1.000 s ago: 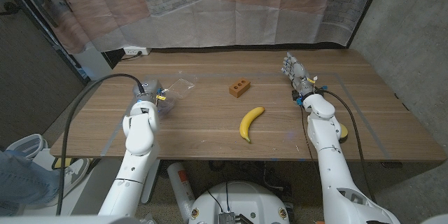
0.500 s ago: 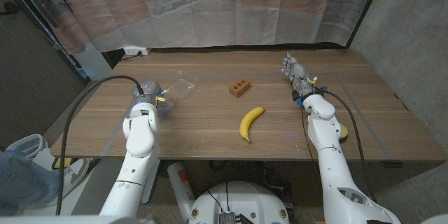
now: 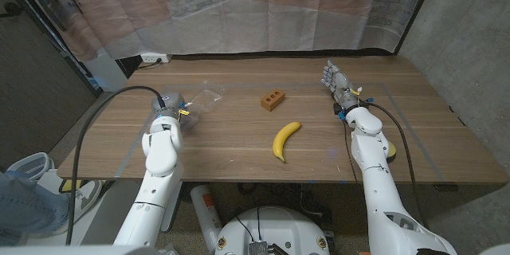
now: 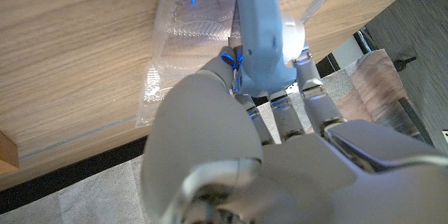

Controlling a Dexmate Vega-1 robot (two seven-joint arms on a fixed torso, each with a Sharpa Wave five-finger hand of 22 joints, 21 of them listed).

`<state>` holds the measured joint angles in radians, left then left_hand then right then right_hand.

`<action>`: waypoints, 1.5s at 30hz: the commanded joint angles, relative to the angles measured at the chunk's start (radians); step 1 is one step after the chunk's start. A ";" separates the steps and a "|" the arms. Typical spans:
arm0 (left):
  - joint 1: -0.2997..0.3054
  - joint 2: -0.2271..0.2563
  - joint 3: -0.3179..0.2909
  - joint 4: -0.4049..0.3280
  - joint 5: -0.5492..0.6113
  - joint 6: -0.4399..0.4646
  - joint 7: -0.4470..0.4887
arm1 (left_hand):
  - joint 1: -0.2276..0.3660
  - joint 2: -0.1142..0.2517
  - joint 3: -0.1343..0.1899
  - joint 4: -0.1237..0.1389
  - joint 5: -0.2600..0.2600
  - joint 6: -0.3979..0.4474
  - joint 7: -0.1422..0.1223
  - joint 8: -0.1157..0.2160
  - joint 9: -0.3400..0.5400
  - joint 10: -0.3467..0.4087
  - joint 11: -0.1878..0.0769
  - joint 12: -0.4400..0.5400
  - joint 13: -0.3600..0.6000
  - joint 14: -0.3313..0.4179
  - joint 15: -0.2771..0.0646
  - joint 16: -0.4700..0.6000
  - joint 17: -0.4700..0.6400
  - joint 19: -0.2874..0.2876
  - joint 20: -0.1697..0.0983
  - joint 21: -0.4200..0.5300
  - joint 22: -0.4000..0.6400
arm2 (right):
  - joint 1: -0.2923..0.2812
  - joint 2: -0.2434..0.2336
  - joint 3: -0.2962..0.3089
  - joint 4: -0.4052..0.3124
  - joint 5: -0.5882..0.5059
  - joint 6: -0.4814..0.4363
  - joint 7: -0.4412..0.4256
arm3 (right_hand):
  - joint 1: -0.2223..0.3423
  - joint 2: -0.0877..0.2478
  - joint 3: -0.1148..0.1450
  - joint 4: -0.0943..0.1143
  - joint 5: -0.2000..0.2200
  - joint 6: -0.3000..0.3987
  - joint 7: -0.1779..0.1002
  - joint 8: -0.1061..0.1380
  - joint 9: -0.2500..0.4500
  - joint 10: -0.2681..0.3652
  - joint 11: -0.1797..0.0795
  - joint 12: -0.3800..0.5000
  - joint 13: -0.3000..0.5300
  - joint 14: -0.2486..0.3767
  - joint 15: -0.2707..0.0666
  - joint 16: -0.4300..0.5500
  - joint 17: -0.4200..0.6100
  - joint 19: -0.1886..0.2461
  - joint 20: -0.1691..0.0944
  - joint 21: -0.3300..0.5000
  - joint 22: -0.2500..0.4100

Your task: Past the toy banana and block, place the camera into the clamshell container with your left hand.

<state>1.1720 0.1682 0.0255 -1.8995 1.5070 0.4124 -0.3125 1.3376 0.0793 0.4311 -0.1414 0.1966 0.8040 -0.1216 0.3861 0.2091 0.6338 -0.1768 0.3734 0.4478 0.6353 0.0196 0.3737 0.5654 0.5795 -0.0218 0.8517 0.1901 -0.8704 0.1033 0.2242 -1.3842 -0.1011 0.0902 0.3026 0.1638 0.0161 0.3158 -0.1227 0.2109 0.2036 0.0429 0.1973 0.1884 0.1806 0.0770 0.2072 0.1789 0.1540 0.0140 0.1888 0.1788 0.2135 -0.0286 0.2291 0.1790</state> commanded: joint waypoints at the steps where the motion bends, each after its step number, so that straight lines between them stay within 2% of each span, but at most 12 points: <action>1: -0.012 0.000 0.005 0.022 -0.014 0.007 0.003 | -0.001 0.012 0.004 0.004 0.003 0.006 -0.006 0.006 0.003 0.009 -0.001 -0.006 0.006 0.073 -0.184 -0.010 0.088 -0.022 -0.001 0.005 -0.001 | 0.001 0.001 0.004 0.000 -0.005 -0.001 -0.002 | -0.001 0.008 -0.004 0.002 -0.003 0.008 -0.002 0.000 0.001 0.009 0.002 0.005 0.005 0.007 0.002 0.003 0.005 0.010 0.001 -0.001 0.001; 2: -0.012 0.000 0.006 0.021 -0.013 0.008 0.000 | -0.008 0.006 0.003 0.005 0.002 0.004 -0.006 0.006 0.003 0.008 0.000 -0.008 0.008 0.060 -0.184 -0.020 0.082 -0.032 0.015 0.003 -0.003 | 0.001 0.001 0.004 -0.001 -0.004 -0.001 -0.002 | -0.001 0.008 -0.004 0.002 -0.003 0.008 -0.002 -0.001 0.001 0.009 0.002 0.004 0.005 0.007 0.002 0.003 0.005 0.010 0.002 -0.002 0.001; 7: -0.004 -0.002 0.005 0.014 -0.014 0.014 0.001 | -0.015 0.004 0.007 0.007 0.003 -0.006 -0.006 0.003 0.006 0.002 0.001 -0.018 0.013 0.032 -0.183 -0.049 0.058 -0.067 0.051 -0.011 -0.011 | -0.001 0.002 0.003 -0.005 -0.006 -0.002 -0.002 | -0.001 0.008 -0.004 0.002 -0.003 0.008 -0.002 -0.001 0.001 0.010 0.002 0.004 0.005 0.010 0.003 0.003 0.005 0.011 0.001 -0.003 0.001; 9: -0.001 -0.004 0.008 0.013 -0.006 0.022 0.009 | -0.036 -0.005 0.003 0.016 0.002 -0.012 -0.014 0.001 0.007 0.000 -0.005 -0.026 0.017 0.015 -0.175 -0.070 0.039 -0.089 0.074 -0.024 -0.015 | -0.003 0.003 0.002 -0.007 -0.006 -0.003 -0.001 | -0.001 0.008 -0.004 0.002 -0.003 0.008 -0.002 -0.001 0.001 0.010 0.002 0.004 0.005 0.011 0.002 0.004 0.005 0.012 0.001 -0.003 0.002; 12: 0.004 -0.006 0.007 0.010 -0.009 0.024 0.011 | -0.047 -0.012 0.004 0.016 0.003 -0.019 -0.020 -0.001 0.009 -0.025 -0.016 -0.048 0.016 -0.034 -0.173 -0.105 0.013 -0.111 0.097 -0.038 -0.017 | -0.005 0.003 0.001 -0.011 -0.007 -0.004 -0.002 | 0.000 0.009 -0.004 0.002 -0.003 0.008 -0.003 -0.001 0.001 0.010 0.001 0.004 0.005 0.013 0.002 0.004 0.005 0.013 0.004 -0.004 0.002; 15: 0.009 -0.009 0.009 0.005 0.000 0.032 0.015 | -0.060 -0.022 0.004 0.018 0.003 -0.034 -0.019 -0.006 0.011 -0.065 -0.006 -0.082 0.008 -0.081 -0.167 -0.138 -0.014 -0.128 0.126 -0.052 -0.018 | -0.008 0.003 0.000 -0.014 -0.008 -0.004 -0.001 | 0.000 0.009 -0.004 0.002 -0.003 0.008 -0.002 -0.001 0.001 0.010 0.001 0.004 0.005 0.013 0.002 0.004 0.005 0.014 0.005 -0.004 0.002; 17: 0.015 -0.010 0.009 0.001 -0.001 0.033 0.021 | -0.075 -0.029 0.001 0.022 0.002 -0.055 -0.027 -0.015 0.013 -0.091 -0.004 -0.105 0.002 -0.124 -0.151 -0.160 -0.032 -0.145 0.144 -0.066 -0.019 | -0.010 0.002 -0.001 -0.017 -0.008 -0.004 0.000 | 0.000 0.009 -0.004 0.001 -0.003 0.009 -0.003 -0.001 0.001 0.011 0.002 0.004 0.005 0.014 0.001 0.004 0.005 0.014 0.005 -0.004 0.002; 19: 0.020 -0.012 0.010 -0.005 0.003 0.038 0.021 | -0.092 -0.037 -0.005 0.027 -0.001 -0.075 -0.032 -0.023 0.014 -0.123 0.005 -0.127 -0.004 -0.145 -0.148 -0.170 -0.046 -0.149 0.155 -0.074 -0.019 | -0.011 0.002 -0.002 -0.020 -0.008 -0.006 0.001 | 0.000 0.009 -0.004 0.001 -0.003 0.009 -0.003 -0.001 0.001 0.010 0.001 0.004 0.005 0.014 0.002 0.004 0.005 0.014 0.006 -0.005 0.002; 20: 0.022 -0.013 0.010 -0.007 0.005 0.039 0.021 | -0.102 -0.040 -0.008 0.031 -0.003 -0.086 -0.033 -0.028 0.014 -0.127 0.000 -0.133 -0.007 -0.166 -0.136 -0.177 -0.054 -0.162 0.160 -0.084 -0.019 | -0.012 0.001 -0.002 -0.021 -0.009 -0.007 0.001 | 0.001 0.009 -0.004 0.001 -0.003 0.009 -0.003 -0.001 0.001 0.011 0.002 0.004 0.005 0.014 0.002 0.004 0.005 0.015 0.006 -0.005 0.002; 26: 0.038 -0.016 0.011 -0.020 0.016 0.046 0.030 | -0.188 -0.078 -0.046 0.062 -0.018 -0.125 -0.063 -0.047 0.015 -0.176 -0.009 -0.167 -0.021 -0.214 -0.134 -0.184 -0.091 -0.195 0.174 -0.125 -0.020 | -0.016 -0.001 -0.004 -0.025 -0.009 -0.009 0.004 | 0.001 0.009 -0.004 0.001 -0.003 0.009 -0.004 -0.001 0.001 0.013 0.000 0.005 0.005 0.014 0.002 0.003 0.005 0.016 0.008 -0.006 0.002; 28: 0.043 -0.018 0.010 -0.025 0.016 0.047 0.029 | -0.200 -0.083 -0.051 0.067 -0.017 -0.129 -0.068 -0.048 0.015 -0.177 -0.010 -0.167 -0.023 -0.215 -0.136 -0.183 -0.095 -0.200 0.177 -0.131 -0.020 | -0.017 -0.002 -0.005 -0.026 -0.010 -0.009 0.005 | 0.001 0.009 -0.004 0.001 -0.003 0.009 -0.004 -0.001 0.001 0.014 0.001 0.005 0.005 0.015 0.002 0.003 0.005 0.018 0.008 -0.006 0.002; 45: 0.054 -0.030 0.011 -0.068 0.045 0.058 0.029 | -0.226 -0.080 -0.053 0.078 -0.011 -0.120 -0.066 -0.047 0.015 -0.159 -0.017 -0.162 -0.030 -0.190 -0.141 -0.168 -0.114 -0.193 0.175 -0.146 -0.019 | -0.022 0.000 -0.008 -0.037 -0.002 -0.010 0.004 | 0.003 0.010 -0.004 0.000 -0.002 0.013 -0.006 0.000 0.001 0.018 0.001 0.006 0.005 0.019 0.002 0.003 0.005 0.021 0.010 -0.009 0.002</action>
<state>1.2195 0.1456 0.0335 -1.9395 1.5284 0.4616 -0.2791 1.1187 0.0003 0.3747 -0.0677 0.1797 0.6785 -0.1895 0.3357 0.2209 0.4656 -0.1950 0.2068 0.4171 0.4348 -0.0455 0.1969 0.4524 0.3812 0.1592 0.7096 0.1675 -0.8894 0.1030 0.2176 -1.4166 -0.1098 0.0811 0.3062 0.1638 0.0161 0.3158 -0.1227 0.2109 0.2110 0.0356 0.1973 0.1882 0.1913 0.0770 0.2072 0.1789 0.1629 0.0123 0.1888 0.1788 0.2242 -0.0177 0.2217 0.1793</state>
